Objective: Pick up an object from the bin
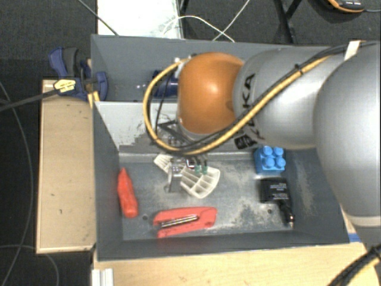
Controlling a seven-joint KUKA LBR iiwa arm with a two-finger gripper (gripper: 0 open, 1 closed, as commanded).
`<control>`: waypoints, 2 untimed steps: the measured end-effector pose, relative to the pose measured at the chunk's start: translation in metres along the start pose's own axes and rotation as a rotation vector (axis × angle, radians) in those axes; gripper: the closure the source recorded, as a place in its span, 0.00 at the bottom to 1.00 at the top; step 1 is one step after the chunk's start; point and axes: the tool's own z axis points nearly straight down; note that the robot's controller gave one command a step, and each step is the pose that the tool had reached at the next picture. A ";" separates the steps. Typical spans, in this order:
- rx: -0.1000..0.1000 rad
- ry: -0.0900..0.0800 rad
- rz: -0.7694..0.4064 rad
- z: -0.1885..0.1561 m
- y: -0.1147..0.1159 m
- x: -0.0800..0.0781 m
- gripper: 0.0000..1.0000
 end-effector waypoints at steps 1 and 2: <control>-0.001 -0.008 0.007 -0.005 -0.001 -0.002 0.00; 0.000 -0.004 0.084 0.093 -0.076 -0.025 0.00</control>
Offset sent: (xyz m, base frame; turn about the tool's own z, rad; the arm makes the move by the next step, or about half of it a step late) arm 0.0245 -0.0744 -0.0922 0.0801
